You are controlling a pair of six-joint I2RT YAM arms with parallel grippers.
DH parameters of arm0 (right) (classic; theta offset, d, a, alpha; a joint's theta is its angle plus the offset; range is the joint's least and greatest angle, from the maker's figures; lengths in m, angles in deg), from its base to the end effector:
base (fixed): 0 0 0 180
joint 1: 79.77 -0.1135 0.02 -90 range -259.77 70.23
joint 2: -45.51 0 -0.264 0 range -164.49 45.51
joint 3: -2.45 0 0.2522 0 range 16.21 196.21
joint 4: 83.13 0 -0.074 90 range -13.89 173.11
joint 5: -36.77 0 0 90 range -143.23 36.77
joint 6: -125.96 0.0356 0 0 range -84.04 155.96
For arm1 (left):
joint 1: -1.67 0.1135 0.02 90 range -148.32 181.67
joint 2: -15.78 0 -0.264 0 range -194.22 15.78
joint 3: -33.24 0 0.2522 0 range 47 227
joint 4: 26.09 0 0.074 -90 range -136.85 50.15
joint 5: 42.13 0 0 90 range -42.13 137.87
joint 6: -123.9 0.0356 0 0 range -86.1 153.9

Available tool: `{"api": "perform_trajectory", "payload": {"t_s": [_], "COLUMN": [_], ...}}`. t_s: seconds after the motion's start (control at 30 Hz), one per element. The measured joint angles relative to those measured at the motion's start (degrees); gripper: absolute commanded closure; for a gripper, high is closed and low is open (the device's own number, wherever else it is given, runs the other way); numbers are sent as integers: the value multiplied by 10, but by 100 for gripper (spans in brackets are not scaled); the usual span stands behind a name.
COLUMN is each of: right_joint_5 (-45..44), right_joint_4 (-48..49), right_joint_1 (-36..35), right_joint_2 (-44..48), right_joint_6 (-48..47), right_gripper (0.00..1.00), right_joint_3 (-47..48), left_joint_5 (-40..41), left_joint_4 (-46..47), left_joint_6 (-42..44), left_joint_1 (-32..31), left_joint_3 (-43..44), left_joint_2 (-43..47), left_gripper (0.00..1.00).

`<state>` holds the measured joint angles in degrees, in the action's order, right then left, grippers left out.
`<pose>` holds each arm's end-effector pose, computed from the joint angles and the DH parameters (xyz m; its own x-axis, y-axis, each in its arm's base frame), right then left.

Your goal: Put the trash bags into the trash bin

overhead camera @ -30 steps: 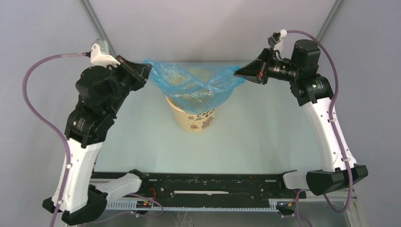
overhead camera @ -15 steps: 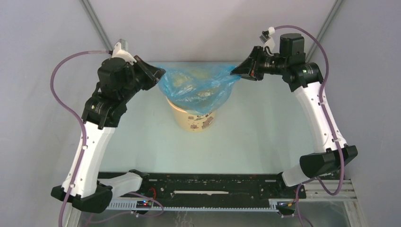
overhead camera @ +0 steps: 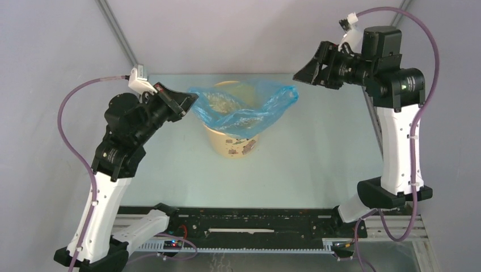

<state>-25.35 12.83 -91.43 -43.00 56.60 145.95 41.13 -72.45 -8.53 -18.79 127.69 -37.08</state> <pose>0.2415 0.0668 0.5328 -0.6491 0.1842 -0.7380 -0.3742 0.7674 0.5206 0.1468 -0.0592 0.4823 -0.3656 -0.5787 -0.7290 0.2845 0.6762 -0.6796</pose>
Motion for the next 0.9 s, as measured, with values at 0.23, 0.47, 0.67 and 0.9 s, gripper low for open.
{"api": "perform_trajectory", "payload": {"t_s": [0.23, 0.47, 0.67, 0.9], "right_joint_5": [-14, -19, -127, -267], "right_joint_4": [35, 86, 93, 116], "right_joint_1": [-166, -295, -339, -340], "right_joint_2": [-21, -106, -176, -255], "right_joint_6": [2, 13, 11, 10], "right_gripper": [33, 45, 45, 44], "right_joint_3": [87, 66, 22, 21], "left_joint_5": [11, 15, 16, 43], "left_joint_4": [-1, -12, -23, -82], "left_joint_6": [10, 30, 35, 37], "left_joint_1": [0, 1, 1, 14], "left_joint_3": [1, 9, 9, 31], "left_joint_2": [-11, -26, -39, -91], "left_gripper": [100, 100, 100, 100]}}
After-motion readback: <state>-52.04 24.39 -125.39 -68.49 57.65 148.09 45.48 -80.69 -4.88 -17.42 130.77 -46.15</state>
